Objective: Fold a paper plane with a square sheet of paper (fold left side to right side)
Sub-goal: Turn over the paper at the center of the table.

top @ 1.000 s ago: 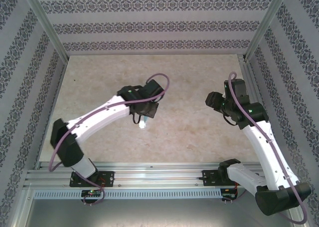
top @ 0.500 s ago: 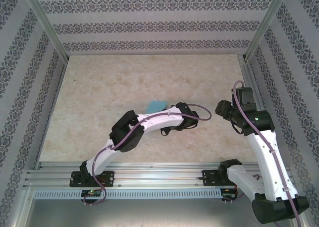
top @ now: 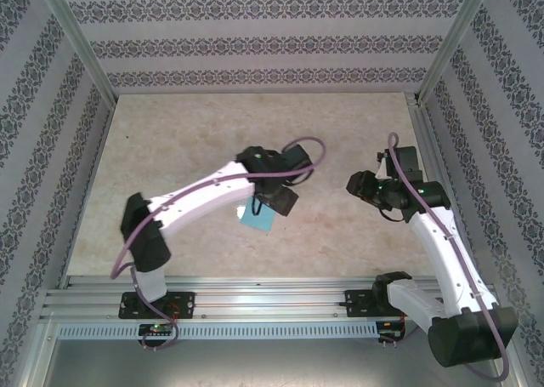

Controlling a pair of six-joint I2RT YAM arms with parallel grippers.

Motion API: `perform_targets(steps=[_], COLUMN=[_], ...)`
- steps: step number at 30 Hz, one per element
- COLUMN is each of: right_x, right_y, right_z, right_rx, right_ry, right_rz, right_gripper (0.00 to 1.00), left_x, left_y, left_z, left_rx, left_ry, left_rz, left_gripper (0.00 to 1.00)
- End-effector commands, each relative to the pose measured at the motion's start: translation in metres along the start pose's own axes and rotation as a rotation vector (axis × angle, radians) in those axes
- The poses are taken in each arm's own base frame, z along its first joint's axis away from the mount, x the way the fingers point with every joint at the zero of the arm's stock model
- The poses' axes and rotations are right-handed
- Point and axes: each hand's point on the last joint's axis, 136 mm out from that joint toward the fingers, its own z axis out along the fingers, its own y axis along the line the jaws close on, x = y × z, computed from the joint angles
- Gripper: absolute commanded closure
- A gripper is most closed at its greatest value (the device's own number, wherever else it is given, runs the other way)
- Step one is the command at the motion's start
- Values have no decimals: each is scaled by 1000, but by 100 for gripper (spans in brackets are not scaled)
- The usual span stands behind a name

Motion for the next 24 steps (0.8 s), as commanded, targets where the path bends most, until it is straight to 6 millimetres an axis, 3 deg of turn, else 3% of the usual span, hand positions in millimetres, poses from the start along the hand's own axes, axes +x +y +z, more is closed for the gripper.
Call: perform_targets(steps=[1, 6, 11, 14, 19, 24], right_x=[-3, 10, 11, 10, 21, 29], right_y=[57, 111, 143, 156, 152, 134], right_z=[27, 91, 156, 185, 226, 243], right_rx=[-204, -243, -233, -223, -176, -96], right_ry=[1, 57, 125, 157, 221, 250], right_rz=[-17, -76, -116, -142, -129, -140], right_gripper=[52, 53, 53, 53, 54, 54], left_x=[-8, -3, 1, 6, 11, 17], left_y=[14, 64, 82, 89, 93, 92], left_z=[4, 16, 35, 46, 65, 82], left_rx=[262, 451, 558, 560, 563, 556], left_ry=[-48, -126, -126, -115, -84, -44], left_rz=[-181, -436, -550, -579, -604, -613], left_gripper=[23, 20, 19, 19, 19, 18])
